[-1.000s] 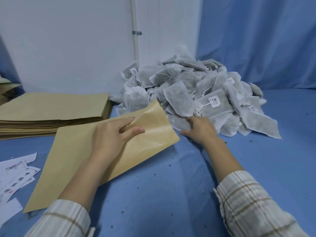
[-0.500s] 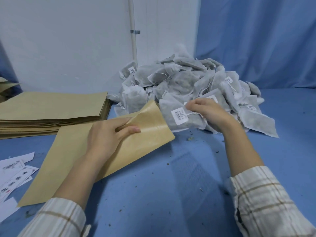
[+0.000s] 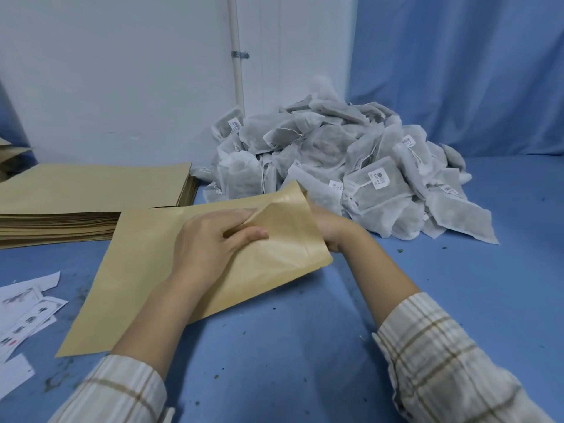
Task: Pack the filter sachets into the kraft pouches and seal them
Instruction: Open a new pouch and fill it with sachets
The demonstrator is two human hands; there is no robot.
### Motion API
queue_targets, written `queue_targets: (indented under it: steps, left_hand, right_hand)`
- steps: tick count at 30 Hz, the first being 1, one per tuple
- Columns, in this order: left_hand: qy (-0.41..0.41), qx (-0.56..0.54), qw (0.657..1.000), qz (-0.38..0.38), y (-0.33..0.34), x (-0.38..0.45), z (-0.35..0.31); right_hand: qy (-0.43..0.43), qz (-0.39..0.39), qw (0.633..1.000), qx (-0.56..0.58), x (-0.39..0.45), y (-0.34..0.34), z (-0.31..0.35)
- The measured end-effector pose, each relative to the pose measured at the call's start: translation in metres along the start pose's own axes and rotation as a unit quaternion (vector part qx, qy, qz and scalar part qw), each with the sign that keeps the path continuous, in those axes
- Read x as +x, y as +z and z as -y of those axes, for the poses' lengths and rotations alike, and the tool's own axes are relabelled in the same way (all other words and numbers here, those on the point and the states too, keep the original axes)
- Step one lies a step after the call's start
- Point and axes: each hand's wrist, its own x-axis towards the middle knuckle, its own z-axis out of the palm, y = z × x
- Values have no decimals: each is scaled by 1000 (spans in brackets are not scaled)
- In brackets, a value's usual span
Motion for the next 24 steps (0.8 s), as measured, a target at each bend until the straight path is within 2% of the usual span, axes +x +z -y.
queue_targets:
  steps: [2, 4, 5, 6, 8, 10, 13, 15, 19, 24]
  left_hand:
    - [-12, 21, 1000, -17, -3, 1, 3]
    - [-25, 33, 999, -28, -6, 0, 5]
    - [-31, 32, 998, -33, -7, 1, 6]
    - [-37, 30, 998, -35, -8, 1, 6]
    - [-41, 28, 998, -33, -8, 1, 6]
    - [-42, 25, 998, -31, -8, 0, 6]
    - [-47, 28, 998, -33, -10, 0, 7]
    - [-64, 40, 996, -38, -12, 0, 9]
    - [-93, 40, 993, -51, -17, 1, 13]
    - [-92, 35, 994, -39, -17, 1, 13]
  right_hand:
    - [-72, -107, 991, -18, 8, -9, -5]
    - [-81, -295, 945, -117, 19, -21, -22]
    - [-57, -348, 915, -196, 23, -26, -33]
    - [-24, -349, 900, -260, 25, -30, -45]
    - [13, -292, 892, -345, 28, -30, -60]
    - [2, -280, 894, -349, 31, -28, -63]
    - [-45, -297, 908, -293, 29, -31, -58]
    - [-60, -295, 931, -208, 21, -40, -52]
    - [-90, -192, 977, -5, -7, -75, -33]
    - [-90, -74, 992, 54, -33, -97, -18]
